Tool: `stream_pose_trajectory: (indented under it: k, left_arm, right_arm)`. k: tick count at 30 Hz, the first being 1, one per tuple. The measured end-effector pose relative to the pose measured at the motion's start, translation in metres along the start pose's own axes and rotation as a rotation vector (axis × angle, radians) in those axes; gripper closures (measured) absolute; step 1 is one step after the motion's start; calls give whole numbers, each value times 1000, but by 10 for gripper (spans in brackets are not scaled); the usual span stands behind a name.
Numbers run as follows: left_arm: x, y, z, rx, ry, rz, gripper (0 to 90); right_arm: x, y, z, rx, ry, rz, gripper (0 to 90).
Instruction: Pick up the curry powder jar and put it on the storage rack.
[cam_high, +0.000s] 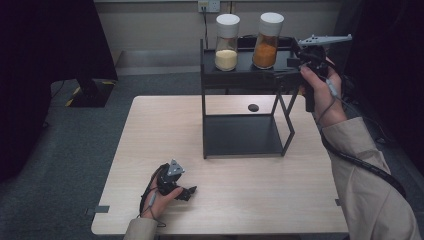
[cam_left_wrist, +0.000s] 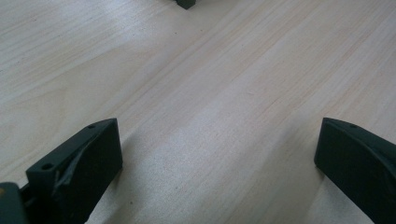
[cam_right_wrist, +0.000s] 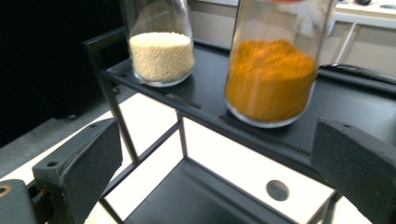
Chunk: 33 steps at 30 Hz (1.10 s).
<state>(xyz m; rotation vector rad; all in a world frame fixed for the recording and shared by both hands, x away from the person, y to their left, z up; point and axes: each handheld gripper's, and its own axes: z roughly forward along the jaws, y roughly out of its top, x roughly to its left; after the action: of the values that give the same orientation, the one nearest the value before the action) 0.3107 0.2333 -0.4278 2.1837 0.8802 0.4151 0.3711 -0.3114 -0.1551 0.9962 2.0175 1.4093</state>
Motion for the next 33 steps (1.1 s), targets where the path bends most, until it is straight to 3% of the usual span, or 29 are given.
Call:
stream_pose_trajectory:
  k: [7,33]
  left_arm:
    - [0,0,0,0,0,-1,1]
    - [0,0,0,0,-1,0,1]
  right_arm:
    - [4,-12,5,17,-4,-36,14]
    - [9,-47,11,6,36,-4,14]
